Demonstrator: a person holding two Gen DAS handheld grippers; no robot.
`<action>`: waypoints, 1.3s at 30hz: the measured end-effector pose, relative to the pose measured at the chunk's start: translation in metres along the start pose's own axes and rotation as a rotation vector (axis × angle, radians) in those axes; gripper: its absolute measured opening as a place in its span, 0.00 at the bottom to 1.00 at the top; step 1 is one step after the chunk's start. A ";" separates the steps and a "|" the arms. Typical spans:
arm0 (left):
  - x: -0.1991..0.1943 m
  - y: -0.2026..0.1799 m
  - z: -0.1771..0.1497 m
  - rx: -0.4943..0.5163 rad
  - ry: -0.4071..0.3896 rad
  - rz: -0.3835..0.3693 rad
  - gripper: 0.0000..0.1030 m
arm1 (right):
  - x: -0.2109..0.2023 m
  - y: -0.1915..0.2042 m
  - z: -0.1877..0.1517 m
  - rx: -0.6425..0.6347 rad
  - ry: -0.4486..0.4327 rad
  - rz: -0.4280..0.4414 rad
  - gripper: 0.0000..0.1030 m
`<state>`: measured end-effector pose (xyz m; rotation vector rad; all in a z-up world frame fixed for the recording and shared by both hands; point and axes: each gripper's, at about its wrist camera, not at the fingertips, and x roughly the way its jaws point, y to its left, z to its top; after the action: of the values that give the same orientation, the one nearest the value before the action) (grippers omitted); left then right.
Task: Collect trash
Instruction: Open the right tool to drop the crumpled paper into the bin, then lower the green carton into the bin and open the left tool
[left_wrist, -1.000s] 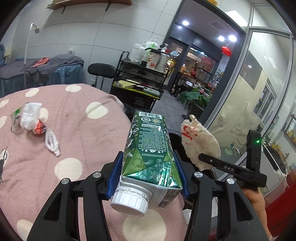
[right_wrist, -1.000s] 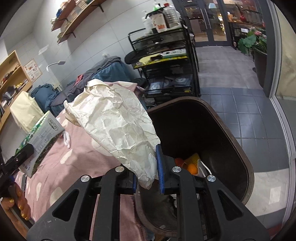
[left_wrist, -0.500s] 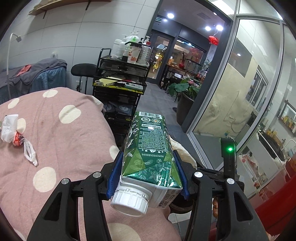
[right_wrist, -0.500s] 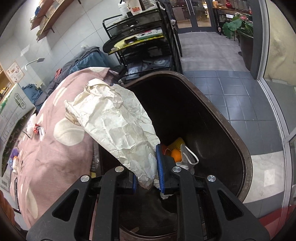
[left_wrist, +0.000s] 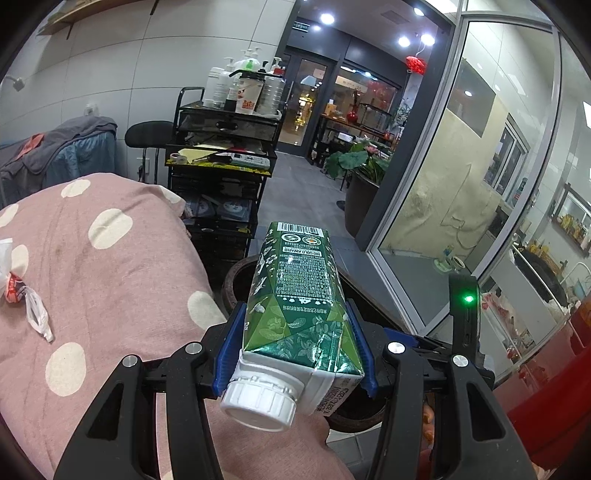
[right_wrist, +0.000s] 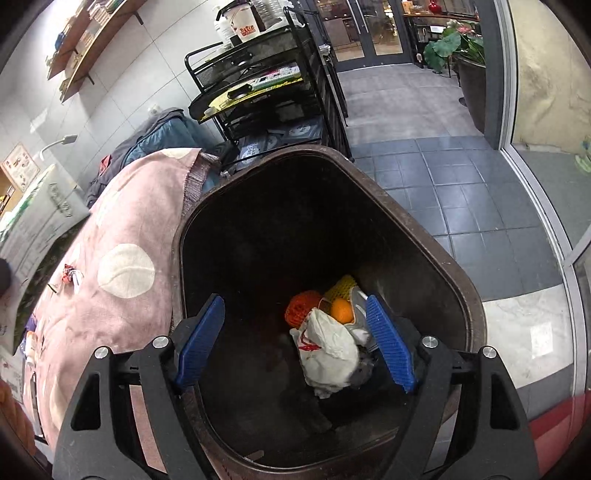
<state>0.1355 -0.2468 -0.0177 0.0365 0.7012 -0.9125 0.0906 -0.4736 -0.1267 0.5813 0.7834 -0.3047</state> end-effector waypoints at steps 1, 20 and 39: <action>0.003 -0.001 0.001 0.002 0.005 -0.001 0.50 | -0.002 0.000 0.000 0.002 -0.004 -0.002 0.76; 0.059 -0.025 0.009 0.033 0.112 -0.043 0.50 | -0.045 -0.026 -0.001 0.043 -0.105 -0.072 0.81; 0.108 -0.047 -0.001 0.084 0.260 -0.045 0.50 | -0.069 -0.059 -0.003 0.107 -0.142 -0.142 0.83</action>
<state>0.1442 -0.3532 -0.0678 0.2180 0.9069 -0.9899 0.0151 -0.5156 -0.1002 0.5982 0.6755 -0.5154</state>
